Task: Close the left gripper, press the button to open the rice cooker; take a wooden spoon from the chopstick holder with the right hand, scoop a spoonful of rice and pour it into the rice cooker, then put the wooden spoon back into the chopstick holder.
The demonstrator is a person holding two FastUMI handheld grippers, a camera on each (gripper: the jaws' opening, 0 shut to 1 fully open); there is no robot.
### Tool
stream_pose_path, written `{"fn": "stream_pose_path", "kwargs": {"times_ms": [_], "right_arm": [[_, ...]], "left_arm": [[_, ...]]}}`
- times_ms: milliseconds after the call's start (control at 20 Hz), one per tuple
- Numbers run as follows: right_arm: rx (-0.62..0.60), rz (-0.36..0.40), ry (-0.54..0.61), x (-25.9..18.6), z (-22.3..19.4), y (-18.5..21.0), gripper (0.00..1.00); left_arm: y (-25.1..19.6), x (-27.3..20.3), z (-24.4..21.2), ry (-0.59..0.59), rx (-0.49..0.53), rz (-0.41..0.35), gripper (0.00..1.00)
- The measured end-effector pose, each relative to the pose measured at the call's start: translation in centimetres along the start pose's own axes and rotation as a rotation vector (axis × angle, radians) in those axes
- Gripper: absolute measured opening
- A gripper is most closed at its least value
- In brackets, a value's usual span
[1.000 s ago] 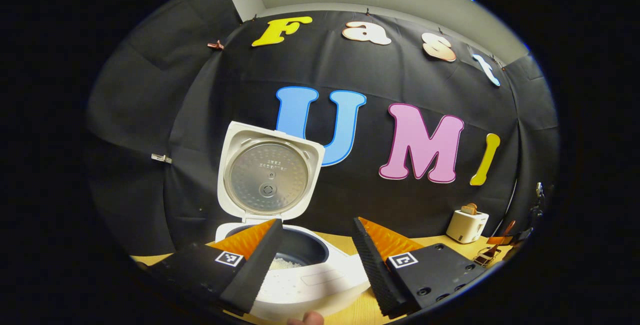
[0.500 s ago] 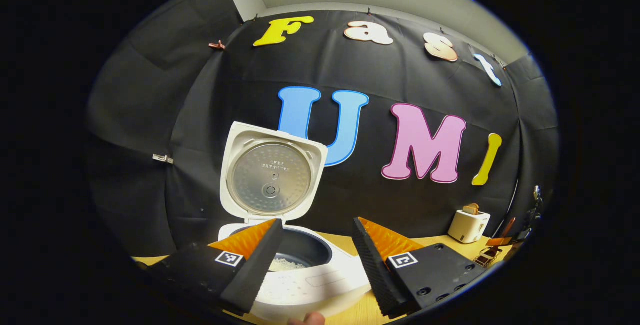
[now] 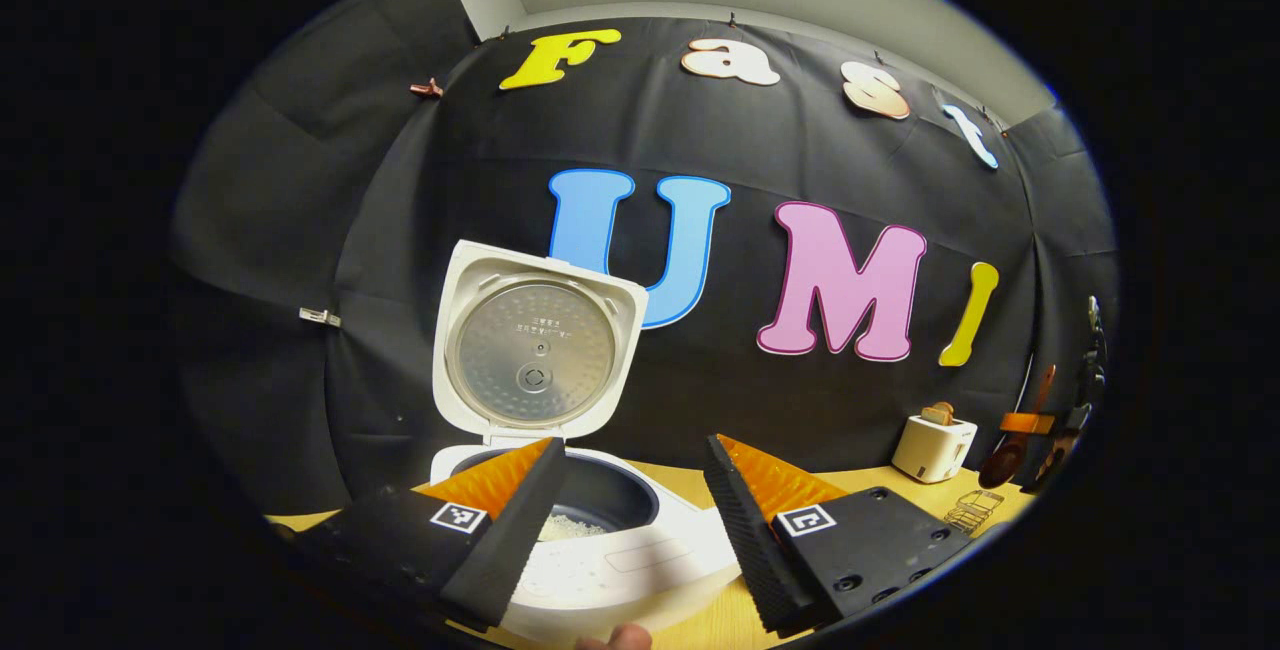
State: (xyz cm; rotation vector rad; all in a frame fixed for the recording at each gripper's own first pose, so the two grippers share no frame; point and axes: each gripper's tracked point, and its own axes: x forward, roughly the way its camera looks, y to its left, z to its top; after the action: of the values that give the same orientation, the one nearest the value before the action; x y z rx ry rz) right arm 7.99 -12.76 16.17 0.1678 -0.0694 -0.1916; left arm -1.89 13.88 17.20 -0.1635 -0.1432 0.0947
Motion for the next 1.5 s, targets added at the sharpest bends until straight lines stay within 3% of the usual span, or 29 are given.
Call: {"fn": "stream_pose_path", "kwargs": {"times_ms": [200, 450, 850, 950, 1150, 1250, 1400, 1500], "right_arm": [[-0.064, 0.138, 0.016, 2.3, 0.0, 7.7, 0.23], [-0.136, 0.258, 0.112, 5.3, -5.3, 15.3, 0.23], [-0.411, 0.242, 0.307, 6.9, -16.2, 17.7, 0.23], [-0.429, 0.243, 0.363, 6.4, -18.3, 17.9, 0.23], [-0.337, 0.276, 0.397, 6.0, -20.2, 20.3, 0.23], [-0.215, 0.307, 0.417, 5.7, -20.8, 22.3, 0.23], [-0.082, 0.290, 0.417, 6.4, -20.5, 22.5, 0.23], [0.091, 0.284, 0.433, 6.8, -20.1, 22.2, 0.23]], "left_arm": [[0.1, -0.1, -0.2, 0.013, 0.009, 0.002, 0.90], [0.4, -0.3, -0.4, 0.021, 0.011, 0.004, 0.90], [0.8, -0.6, -0.7, 0.033, 0.005, 0.003, 0.90], [0.9, -0.7, -0.9, 0.040, -0.002, 0.002, 0.90], [1.0, -0.7, -1.0, 0.044, 0.010, 0.004, 0.90], [1.3, -0.8, -1.1, 0.047, 0.013, 0.008, 0.90], [1.5, -0.9, -1.1, 0.048, 0.019, 0.013, 0.90], [1.8, -1.1, -0.9, 0.045, 0.027, 0.020, 0.90]]}}
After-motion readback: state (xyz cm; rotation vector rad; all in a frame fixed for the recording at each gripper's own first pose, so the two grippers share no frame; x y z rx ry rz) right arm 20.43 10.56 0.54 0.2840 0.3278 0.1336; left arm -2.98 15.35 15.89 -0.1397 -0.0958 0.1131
